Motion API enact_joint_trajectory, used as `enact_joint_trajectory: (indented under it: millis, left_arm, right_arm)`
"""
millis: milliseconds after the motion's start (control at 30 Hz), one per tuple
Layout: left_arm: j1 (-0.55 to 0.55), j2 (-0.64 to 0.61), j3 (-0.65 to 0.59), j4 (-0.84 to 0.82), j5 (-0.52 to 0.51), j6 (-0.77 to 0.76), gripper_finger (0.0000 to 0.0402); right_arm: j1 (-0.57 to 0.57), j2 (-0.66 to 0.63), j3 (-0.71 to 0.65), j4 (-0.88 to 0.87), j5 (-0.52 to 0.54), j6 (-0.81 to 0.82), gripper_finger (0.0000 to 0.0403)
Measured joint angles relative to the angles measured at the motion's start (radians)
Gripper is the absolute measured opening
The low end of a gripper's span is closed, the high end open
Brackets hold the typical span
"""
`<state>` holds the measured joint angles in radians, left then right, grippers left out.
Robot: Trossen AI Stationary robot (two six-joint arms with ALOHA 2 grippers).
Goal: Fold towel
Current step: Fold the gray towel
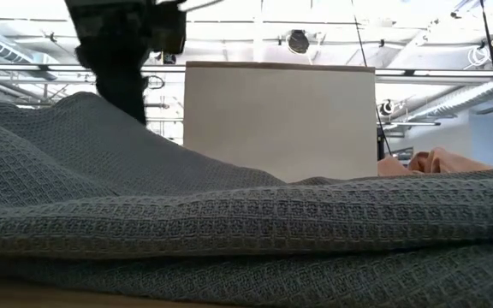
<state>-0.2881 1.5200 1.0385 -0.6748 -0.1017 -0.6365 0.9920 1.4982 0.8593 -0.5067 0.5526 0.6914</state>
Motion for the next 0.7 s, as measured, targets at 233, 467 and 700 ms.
enact_joint_trajectory:
  millis: [233, 467, 700]
  left_arm:
    - [0.049, 0.001, -0.116, 0.068, 0.222, -0.013, 0.0186]
    - [0.026, 0.001, -0.109, 0.071, 0.204, 0.023, 0.0136]
    - [-0.018, 0.001, -0.045, 0.074, 0.194, 0.093, 0.0014]
  right_arm:
    - [0.000, 0.000, 0.000, 0.000, 0.001, -0.003, 0.0183]
    - [-0.004, 0.000, 0.000, 0.000, 0.038, -0.015, 0.0183]
    - [-0.056, 0.000, 0.000, -0.019, 0.148, -0.015, 0.0183]
